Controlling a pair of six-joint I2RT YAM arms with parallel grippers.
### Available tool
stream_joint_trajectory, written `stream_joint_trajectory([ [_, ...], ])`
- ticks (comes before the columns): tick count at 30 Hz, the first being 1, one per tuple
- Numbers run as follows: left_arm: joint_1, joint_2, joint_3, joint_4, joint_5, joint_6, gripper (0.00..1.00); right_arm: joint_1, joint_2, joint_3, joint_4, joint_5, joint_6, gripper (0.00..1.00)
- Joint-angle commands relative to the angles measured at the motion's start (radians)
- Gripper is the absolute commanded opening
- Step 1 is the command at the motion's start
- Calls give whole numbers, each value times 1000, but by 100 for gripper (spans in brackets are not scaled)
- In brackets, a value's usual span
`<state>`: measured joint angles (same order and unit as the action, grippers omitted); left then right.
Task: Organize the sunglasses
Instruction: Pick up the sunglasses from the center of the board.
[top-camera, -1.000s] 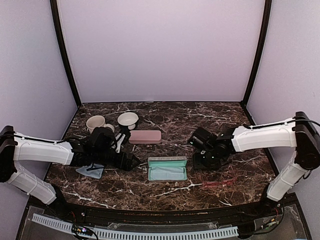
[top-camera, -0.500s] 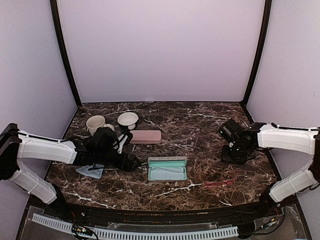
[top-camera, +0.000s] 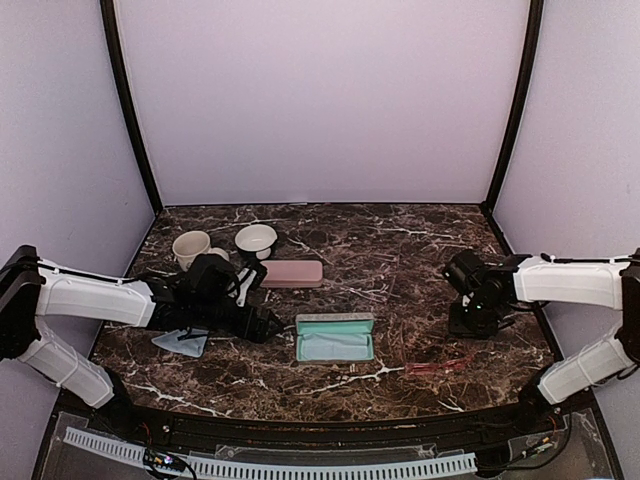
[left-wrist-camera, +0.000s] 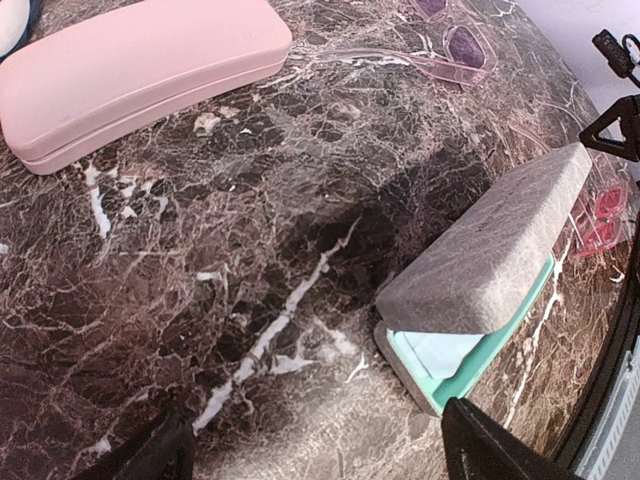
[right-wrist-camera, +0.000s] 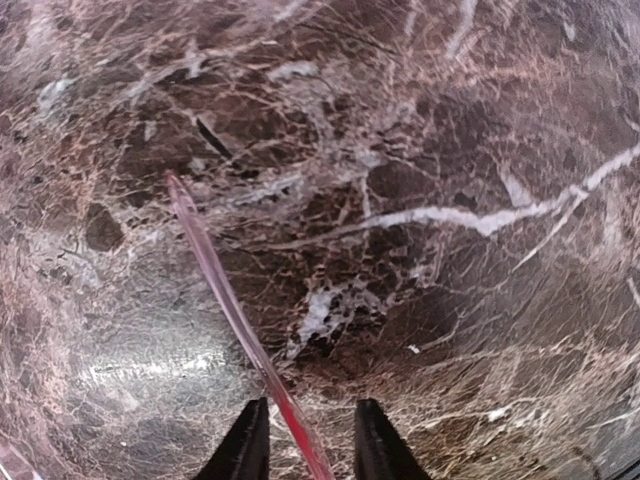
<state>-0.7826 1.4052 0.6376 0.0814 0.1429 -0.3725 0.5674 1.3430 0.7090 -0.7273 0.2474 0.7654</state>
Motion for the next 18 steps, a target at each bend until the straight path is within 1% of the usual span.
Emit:
stream_joint_trajectory([
  [1,5,-18,10,11,15,4,88,-5,-19,-23,32,-26,-9,27],
  [4,5,-18,5,17,16,-1,88,-5,-25,-32,33,-29,-15,21],
  [18,5,-14,23,3,2,-9,87,-3,-42,-23,33,-48,-46,5],
])
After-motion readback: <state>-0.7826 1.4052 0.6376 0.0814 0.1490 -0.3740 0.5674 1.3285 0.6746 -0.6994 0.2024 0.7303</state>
